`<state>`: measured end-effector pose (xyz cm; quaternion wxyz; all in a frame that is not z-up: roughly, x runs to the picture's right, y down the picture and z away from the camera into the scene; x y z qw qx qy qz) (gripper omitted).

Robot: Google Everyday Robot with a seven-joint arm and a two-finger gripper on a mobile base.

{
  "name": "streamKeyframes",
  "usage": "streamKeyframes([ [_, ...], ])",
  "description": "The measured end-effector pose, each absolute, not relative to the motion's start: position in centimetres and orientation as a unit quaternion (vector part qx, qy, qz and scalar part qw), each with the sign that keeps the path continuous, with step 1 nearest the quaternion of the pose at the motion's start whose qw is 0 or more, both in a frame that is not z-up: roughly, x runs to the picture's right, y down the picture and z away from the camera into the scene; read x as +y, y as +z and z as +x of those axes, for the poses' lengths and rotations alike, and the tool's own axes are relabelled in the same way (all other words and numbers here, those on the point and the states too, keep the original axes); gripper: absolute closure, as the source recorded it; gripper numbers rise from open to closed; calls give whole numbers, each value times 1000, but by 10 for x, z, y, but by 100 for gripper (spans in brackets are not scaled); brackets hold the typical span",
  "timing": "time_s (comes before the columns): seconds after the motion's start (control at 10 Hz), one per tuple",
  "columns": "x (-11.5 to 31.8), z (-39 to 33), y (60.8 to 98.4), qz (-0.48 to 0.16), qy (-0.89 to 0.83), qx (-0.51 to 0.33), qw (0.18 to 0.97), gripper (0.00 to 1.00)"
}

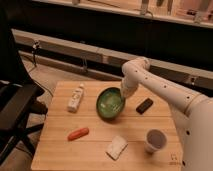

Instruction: Drag the ceramic bowl in a circle

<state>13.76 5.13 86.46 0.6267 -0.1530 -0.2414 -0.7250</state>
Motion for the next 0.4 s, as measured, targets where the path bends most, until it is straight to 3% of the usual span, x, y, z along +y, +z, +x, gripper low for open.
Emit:
streamKeyframes([
  [0.4, 53, 140, 864, -152, -732, -242, 619, 100],
])
